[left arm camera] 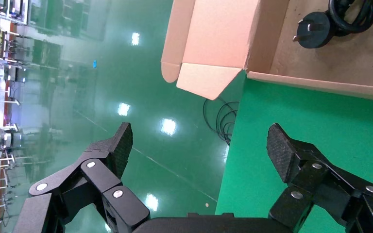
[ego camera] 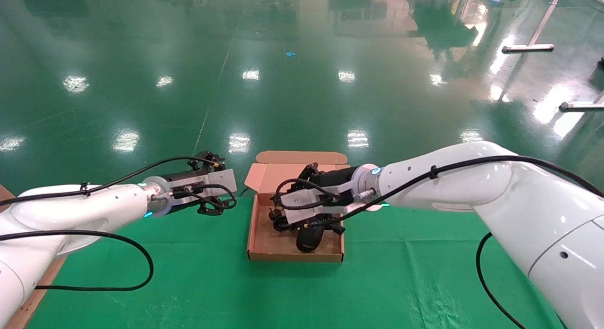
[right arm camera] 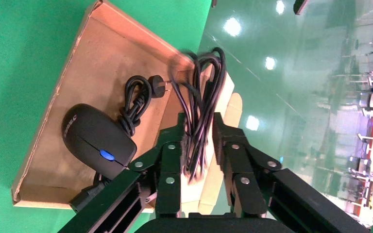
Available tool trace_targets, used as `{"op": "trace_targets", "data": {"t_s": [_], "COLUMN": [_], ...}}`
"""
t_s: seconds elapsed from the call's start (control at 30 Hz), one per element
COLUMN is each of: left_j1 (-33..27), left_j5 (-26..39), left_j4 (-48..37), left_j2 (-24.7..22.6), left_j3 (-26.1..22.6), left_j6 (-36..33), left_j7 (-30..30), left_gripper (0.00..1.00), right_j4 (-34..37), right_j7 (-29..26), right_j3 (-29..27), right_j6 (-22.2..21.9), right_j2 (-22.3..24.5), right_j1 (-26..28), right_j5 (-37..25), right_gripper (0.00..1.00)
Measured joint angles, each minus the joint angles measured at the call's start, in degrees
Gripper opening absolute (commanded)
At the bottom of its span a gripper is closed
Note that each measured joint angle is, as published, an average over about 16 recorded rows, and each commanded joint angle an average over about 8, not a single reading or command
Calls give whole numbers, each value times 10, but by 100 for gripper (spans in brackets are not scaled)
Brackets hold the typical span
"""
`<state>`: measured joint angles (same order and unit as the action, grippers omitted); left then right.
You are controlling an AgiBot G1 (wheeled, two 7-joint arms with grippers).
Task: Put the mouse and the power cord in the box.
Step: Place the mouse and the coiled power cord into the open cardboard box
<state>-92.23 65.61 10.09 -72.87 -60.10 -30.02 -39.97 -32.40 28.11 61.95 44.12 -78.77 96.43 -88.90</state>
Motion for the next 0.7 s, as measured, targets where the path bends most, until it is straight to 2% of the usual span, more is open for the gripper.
{"op": "trace_targets", "data": {"t_s": [0.37,0.7], "left_j1": [7,44], "left_j5": [-3,-31], "left_j4": [17,93], "left_j2": [8,53], "left_j3": [8,61], "left_j6": [-11,-78], "left_j7": [15,76], "left_gripper": [100,100], "right_j4": [-8,-59], "right_j7": [-6,-54], "right_j3": [-21,-77], "right_j6": [18,69], "right_j2": [11,65], "right_j1": [-5,-48], "right_j5": [9,67], "right_gripper": [100,100]}}
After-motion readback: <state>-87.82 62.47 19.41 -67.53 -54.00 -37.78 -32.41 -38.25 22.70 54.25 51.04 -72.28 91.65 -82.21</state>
